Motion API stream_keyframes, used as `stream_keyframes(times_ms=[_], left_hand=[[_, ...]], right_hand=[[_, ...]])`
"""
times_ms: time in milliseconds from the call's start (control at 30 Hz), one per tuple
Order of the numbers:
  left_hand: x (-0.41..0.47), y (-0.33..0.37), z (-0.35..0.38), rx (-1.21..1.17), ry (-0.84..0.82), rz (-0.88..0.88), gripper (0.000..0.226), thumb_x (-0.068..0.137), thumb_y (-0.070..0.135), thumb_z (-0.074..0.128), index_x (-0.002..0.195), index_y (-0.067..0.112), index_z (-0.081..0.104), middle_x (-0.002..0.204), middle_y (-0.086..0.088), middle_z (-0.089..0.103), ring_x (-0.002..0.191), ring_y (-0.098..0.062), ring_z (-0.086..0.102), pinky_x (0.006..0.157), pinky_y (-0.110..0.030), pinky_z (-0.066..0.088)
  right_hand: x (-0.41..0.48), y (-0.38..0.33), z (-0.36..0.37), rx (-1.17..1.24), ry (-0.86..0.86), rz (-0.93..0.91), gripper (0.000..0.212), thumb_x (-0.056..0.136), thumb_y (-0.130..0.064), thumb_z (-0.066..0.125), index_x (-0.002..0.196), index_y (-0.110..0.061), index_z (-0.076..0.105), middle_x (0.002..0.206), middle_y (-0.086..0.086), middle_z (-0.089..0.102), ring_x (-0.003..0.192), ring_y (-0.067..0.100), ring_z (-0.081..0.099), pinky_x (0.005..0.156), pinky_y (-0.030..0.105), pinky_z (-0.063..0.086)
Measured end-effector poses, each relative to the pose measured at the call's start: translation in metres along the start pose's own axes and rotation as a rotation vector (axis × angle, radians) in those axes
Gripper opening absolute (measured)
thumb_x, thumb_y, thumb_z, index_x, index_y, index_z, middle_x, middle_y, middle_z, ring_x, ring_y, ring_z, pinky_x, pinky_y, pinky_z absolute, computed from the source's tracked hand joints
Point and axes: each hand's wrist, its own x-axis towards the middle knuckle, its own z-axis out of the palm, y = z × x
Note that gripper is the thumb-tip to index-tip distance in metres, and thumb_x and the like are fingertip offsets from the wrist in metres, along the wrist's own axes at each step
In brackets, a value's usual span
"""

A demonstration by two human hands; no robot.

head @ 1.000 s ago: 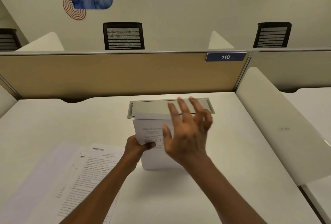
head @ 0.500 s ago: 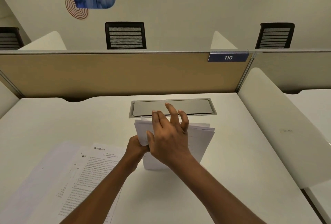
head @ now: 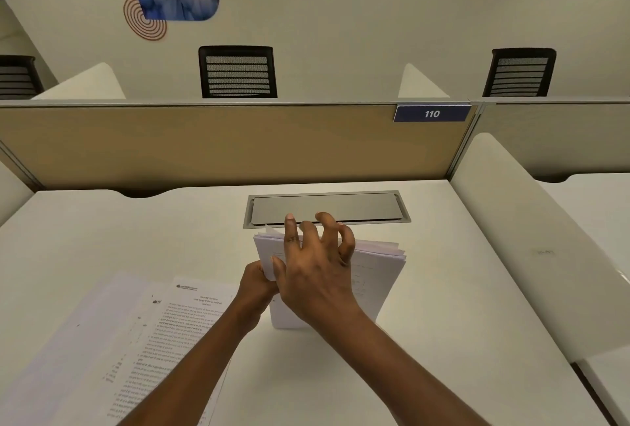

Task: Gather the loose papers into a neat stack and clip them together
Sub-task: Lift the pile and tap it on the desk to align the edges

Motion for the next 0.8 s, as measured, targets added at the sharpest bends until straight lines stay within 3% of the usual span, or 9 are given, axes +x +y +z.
stream_keyframes(times_ms=[233,400,533,633,733,800], left_hand=[[0.003,-0.003,0.002,-0.001,0.01,-0.007,0.026,0.089,0.01,0.061,0.11,0.016,0.047,0.089,0.003,0.06,0.078,-0.01,0.058,0.063,-0.015,0.047],[0.005,-0.01,0.002,0.084,0.01,0.027,0.022,0.09,0.01,0.062,0.106,0.019,0.048,0.082,0.013,0.058,0.073,-0.006,0.058,0.049,-0.007,0.046],[0.006,-0.011,0.002,0.097,0.004,0.036,0.013,0.09,0.006,0.06,0.097,0.013,0.05,0.081,0.007,0.06,0.071,-0.007,0.056,0.052,-0.006,0.046],[0.008,-0.012,-0.004,-0.087,-0.054,-0.03,0.034,0.077,-0.008,0.07,0.089,0.023,0.065,0.08,0.006,0.075,0.078,-0.019,0.066,0.063,-0.02,0.054],[0.009,-0.015,-0.008,-0.157,-0.089,-0.056,0.042,0.06,-0.005,0.082,0.09,0.022,0.069,0.085,0.004,0.077,0.088,-0.026,0.068,0.072,-0.033,0.056],[0.009,-0.015,-0.007,-0.182,-0.108,-0.053,0.043,0.053,0.005,0.083,0.091,0.02,0.07,0.086,0.004,0.077,0.088,-0.024,0.069,0.072,-0.034,0.057]], right_hand=[[-0.001,0.003,0.003,0.002,0.002,-0.05,0.06,0.083,-0.05,0.052,0.132,-0.014,0.049,0.114,0.011,0.066,0.123,0.032,0.046,0.101,0.048,0.024],[-0.001,0.003,0.005,0.008,-0.062,-0.115,0.072,0.078,-0.049,0.061,0.139,-0.019,0.036,0.125,0.013,0.058,0.122,0.033,0.045,0.101,0.048,0.021],[-0.002,0.005,0.003,0.01,-0.014,-0.179,0.076,0.08,-0.052,0.059,0.141,-0.016,0.032,0.141,0.014,0.046,0.129,0.034,0.039,0.106,0.047,0.016],[-0.01,0.026,-0.001,0.134,0.172,-0.043,0.09,0.078,-0.061,0.049,0.143,-0.006,0.021,0.148,0.021,0.027,0.136,0.035,0.024,0.111,0.045,0.015],[-0.032,0.07,0.003,0.459,0.52,0.176,0.105,0.071,-0.068,0.061,0.142,-0.007,0.013,0.144,0.023,0.022,0.137,0.036,0.022,0.115,0.039,0.018],[-0.05,0.097,0.012,0.726,0.52,0.419,0.115,0.061,-0.068,0.071,0.142,-0.009,0.013,0.146,0.017,0.021,0.138,0.033,0.023,0.117,0.032,0.019]])
